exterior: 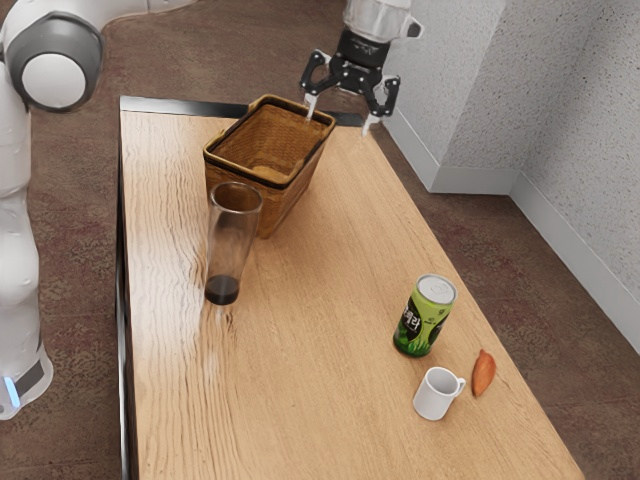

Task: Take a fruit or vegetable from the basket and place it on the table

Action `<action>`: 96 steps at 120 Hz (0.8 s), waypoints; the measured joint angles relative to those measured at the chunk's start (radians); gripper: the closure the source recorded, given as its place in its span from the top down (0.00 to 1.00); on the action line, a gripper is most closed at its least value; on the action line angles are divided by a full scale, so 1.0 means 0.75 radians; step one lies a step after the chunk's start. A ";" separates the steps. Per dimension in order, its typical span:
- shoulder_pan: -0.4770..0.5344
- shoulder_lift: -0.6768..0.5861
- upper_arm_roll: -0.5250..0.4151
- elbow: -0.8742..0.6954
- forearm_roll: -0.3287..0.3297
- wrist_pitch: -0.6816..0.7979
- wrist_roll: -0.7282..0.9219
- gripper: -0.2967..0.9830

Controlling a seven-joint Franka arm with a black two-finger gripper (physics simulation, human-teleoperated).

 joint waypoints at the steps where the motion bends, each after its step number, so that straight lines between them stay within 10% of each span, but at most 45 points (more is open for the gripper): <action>1: 0.000 -0.009 0.000 0.000 0.000 0.007 -0.022 0.77; 35: -0.042 -0.090 0.037 -0.019 -0.005 0.126 -0.586 0.77; 56: -0.178 -0.211 0.231 -0.216 -0.023 0.160 -0.639 0.77; 96: -0.014 -0.333 0.334 -0.413 -0.039 0.249 -0.774 0.77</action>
